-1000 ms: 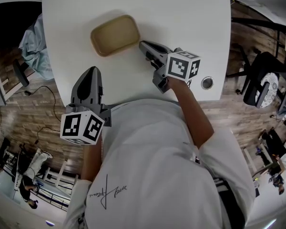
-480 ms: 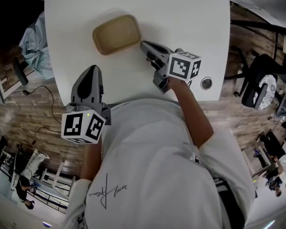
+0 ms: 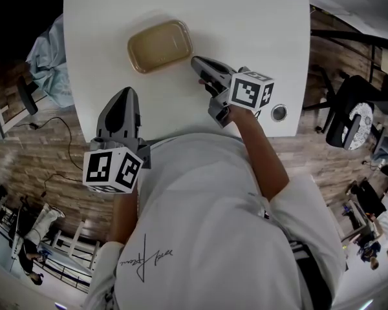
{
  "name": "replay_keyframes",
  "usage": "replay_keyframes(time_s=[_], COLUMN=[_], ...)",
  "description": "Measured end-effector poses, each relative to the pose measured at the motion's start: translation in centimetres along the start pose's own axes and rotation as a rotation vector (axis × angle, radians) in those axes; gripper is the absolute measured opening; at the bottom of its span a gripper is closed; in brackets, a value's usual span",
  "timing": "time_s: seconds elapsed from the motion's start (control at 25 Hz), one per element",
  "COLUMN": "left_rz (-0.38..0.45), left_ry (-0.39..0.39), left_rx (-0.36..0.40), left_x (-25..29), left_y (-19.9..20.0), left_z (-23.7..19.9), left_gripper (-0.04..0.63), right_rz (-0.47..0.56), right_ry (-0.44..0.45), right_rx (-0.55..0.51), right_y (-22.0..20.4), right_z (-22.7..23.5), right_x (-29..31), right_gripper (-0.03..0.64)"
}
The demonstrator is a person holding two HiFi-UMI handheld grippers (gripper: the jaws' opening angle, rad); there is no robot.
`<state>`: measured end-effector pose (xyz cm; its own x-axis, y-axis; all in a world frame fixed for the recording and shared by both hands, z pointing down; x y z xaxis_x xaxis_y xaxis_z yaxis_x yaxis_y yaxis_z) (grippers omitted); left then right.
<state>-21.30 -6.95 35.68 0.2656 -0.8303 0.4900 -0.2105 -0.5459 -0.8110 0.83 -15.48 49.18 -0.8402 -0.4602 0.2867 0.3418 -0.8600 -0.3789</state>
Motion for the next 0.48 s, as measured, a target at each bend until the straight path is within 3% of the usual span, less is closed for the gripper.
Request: replay_keyframes(time_s=[0.48], left_rz=[0.035], left_ry=[0.007], left_rx=[-0.005], left_x=[-0.9], left_y=[0.1], left_z=[0.3], left_gripper=[0.008], right_rz=[0.008], right_ry=[0.036], right_rx=[-0.009], right_y=[0.3], right_z=[-1.3], right_x=[-0.7], right_gripper=[0.017])
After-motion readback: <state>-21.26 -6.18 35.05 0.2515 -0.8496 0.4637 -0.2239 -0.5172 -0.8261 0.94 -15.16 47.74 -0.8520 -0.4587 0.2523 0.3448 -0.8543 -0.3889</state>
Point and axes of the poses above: the fingertips, and each gripper's own axes: x forward along the fingers, z to its right, y out of its top, the point moved 8 cm from there along -x, backward along the fingers, and after that the axes turned 4 degrees about z, right-handed, at the moved point
